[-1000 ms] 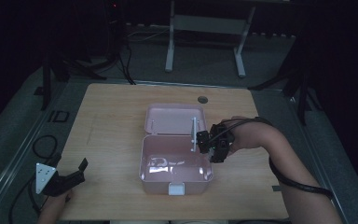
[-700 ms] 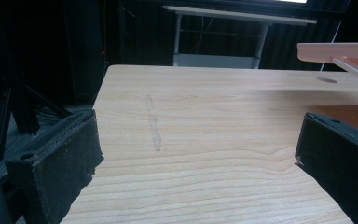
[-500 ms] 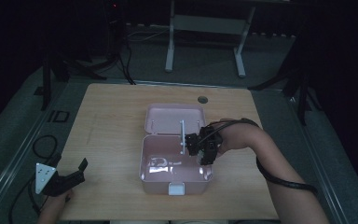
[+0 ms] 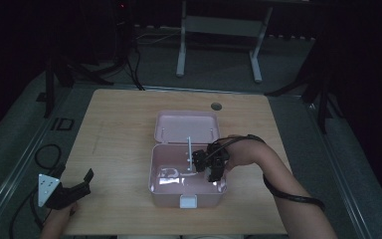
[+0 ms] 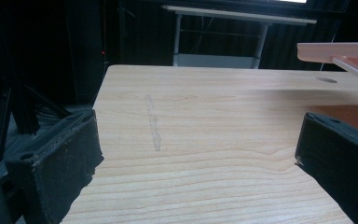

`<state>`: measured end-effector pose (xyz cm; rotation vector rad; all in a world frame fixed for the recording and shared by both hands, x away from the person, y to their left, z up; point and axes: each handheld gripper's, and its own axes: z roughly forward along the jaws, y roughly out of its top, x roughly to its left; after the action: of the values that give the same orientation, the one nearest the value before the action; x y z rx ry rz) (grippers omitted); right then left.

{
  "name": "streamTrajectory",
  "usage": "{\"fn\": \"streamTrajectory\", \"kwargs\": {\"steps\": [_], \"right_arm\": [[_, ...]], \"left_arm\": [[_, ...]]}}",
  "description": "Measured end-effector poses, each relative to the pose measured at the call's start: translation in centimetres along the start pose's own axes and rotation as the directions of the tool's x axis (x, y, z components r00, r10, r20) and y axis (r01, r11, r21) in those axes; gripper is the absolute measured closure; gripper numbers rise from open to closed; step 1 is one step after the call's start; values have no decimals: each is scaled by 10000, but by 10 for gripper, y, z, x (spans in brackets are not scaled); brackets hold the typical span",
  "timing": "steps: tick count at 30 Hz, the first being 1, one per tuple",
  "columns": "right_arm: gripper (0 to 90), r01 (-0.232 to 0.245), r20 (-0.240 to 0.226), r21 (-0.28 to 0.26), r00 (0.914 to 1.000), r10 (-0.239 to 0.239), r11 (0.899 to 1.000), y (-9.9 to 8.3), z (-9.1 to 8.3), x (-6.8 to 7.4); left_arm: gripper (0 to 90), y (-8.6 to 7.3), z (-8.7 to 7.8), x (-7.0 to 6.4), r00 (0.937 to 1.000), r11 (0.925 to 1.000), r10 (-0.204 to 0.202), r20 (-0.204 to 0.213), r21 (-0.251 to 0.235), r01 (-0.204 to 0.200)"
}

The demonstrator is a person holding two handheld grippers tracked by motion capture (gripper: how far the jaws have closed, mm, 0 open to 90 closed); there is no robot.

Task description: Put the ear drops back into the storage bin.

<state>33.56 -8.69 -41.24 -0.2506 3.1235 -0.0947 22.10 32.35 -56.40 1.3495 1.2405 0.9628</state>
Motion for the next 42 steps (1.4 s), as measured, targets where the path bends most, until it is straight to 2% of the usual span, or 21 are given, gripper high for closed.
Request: {"fn": "streamTrajectory", "kwargs": {"steps": [5,17,29,36,42], "right_arm": [[596,-23,-200,16,9998,23,10000,4,10,0],[595,94,-202,196,9998,-90,9998,12,35,-2],[595,-228,-159,560,9996,237,9982,14,59,-8],[595,-483,-357,724,9981,510,9962,12,73,-9],[595,-445,-326,739,9984,470,9963,13,80,-9]], "left_arm": [[4,0,0,0,10000,10000,-4,2,-1,4],[4,0,0,0,10000,10000,-4,-5,1,4],[4,0,0,0,10000,10000,-2,-6,5,2],[4,0,0,0,10000,10000,0,-3,5,0],[4,0,0,0,10000,10000,8,-14,24,-8]]}}
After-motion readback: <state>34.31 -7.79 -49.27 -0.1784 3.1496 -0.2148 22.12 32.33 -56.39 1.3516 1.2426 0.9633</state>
